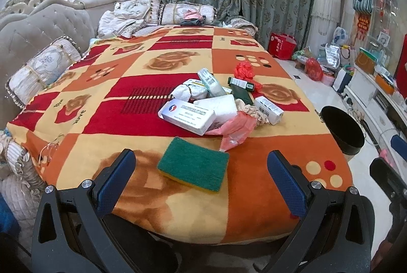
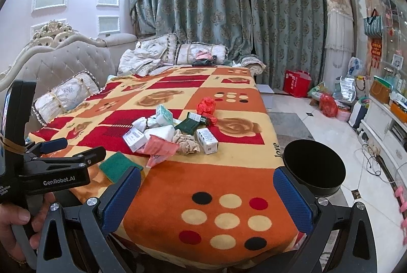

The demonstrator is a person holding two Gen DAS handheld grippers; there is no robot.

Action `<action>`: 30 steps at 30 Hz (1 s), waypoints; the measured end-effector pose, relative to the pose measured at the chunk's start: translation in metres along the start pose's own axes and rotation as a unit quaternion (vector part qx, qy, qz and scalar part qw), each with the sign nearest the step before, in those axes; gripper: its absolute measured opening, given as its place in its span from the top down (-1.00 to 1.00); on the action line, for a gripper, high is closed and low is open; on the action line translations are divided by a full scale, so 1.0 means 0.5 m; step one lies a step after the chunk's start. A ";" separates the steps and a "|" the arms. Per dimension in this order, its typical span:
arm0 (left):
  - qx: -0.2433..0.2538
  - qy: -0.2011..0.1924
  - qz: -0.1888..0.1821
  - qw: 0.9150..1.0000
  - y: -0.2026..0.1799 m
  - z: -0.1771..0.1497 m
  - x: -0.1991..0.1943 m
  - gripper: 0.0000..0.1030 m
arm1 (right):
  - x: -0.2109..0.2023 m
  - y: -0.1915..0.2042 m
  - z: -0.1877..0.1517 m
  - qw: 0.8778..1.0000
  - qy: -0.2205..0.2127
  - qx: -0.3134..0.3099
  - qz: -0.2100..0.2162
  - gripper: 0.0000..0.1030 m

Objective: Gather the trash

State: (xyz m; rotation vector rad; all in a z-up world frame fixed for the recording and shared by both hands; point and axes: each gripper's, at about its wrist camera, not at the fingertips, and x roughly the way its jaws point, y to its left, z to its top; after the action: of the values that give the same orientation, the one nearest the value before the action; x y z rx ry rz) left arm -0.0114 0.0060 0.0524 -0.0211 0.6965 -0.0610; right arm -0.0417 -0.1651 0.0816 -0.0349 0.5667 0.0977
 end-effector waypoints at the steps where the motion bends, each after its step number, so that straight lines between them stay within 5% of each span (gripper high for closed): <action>1: -0.002 0.000 0.000 1.000 0.002 -0.001 0.000 -1.00 | 0.001 0.004 0.001 1.000 0.000 -0.002 0.002 -1.00; 30: -0.006 0.013 -0.004 1.000 0.006 -0.008 0.022 -1.00 | 0.019 -0.002 -0.004 1.000 0.013 0.014 -0.008 -1.00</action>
State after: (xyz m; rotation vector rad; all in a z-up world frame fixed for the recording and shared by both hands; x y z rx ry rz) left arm -0.0053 0.0084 0.0422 -0.0347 0.7224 -0.0641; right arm -0.0349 -0.1653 0.0748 -0.0140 0.5938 0.0734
